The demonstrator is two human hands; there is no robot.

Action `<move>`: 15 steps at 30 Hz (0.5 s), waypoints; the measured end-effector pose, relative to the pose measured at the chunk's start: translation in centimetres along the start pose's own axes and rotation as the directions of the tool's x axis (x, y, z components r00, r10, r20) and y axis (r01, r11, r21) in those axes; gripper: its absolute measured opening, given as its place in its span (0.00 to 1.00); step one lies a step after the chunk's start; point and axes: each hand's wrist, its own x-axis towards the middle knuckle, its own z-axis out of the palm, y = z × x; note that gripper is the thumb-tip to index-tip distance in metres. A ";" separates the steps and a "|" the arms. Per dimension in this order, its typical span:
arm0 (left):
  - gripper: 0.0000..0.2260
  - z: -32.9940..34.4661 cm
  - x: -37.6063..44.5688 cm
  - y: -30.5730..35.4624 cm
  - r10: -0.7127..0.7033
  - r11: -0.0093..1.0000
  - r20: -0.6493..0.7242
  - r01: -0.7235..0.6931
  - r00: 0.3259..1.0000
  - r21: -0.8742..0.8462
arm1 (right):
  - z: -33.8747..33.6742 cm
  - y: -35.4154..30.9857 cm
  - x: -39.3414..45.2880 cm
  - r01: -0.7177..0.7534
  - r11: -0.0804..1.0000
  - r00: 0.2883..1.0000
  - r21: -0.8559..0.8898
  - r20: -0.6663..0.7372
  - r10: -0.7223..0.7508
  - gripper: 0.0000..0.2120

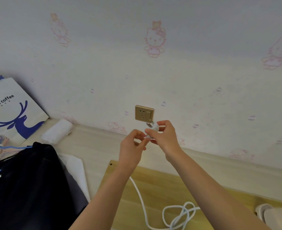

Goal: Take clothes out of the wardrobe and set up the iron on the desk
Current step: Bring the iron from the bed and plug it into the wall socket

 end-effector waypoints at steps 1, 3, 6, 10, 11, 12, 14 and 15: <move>0.03 0.1 0.2 -0.3 0.000 1.000 0.003 0.000 1.000 0.012 | -0.3 0.0 0.3 -0.022 1.000 0.999 -0.003 0.028 0.022 0.18; 0.01 0.4 0.8 -1.0 -0.007 1.000 -0.006 0.007 1.000 0.018 | -0.7 0.2 1.0 -0.058 0.998 0.994 -0.020 0.091 0.060 0.17; 0.01 1.2 1.9 -2.0 -0.023 0.998 -0.020 0.024 1.000 0.050 | -0.6 0.8 2.2 -0.066 0.998 0.993 -0.006 0.094 0.067 0.14; 0.09 2.2 3.4 -2.7 -0.016 0.998 -0.078 0.021 0.997 0.063 | 0.1 1.6 3.9 -0.044 0.999 0.999 -0.031 -0.030 0.043 0.10; 0.11 2.4 3.8 -2.8 -0.016 0.999 -0.104 0.020 0.994 0.042 | 0.4 1.8 4.4 -0.039 0.998 0.998 -0.048 -0.053 0.036 0.11; 0.11 2.6 4.3 -2.8 -0.009 1.000 -0.128 0.013 0.992 0.028 | 0.8 1.9 4.9 -0.034 0.998 0.997 -0.045 -0.067 0.031 0.11; 0.11 2.9 5.4 -3.1 0.014 0.999 -0.162 -0.009 0.987 0.033 | 1.4 2.3 5.8 -0.044 0.999 0.996 0.005 -0.077 0.044 0.13; 0.11 3.0 5.9 -3.2 0.012 1.000 -0.170 -0.007 0.985 0.030 | 1.6 2.5 6.3 -0.056 0.998 0.995 0.026 -0.080 0.058 0.13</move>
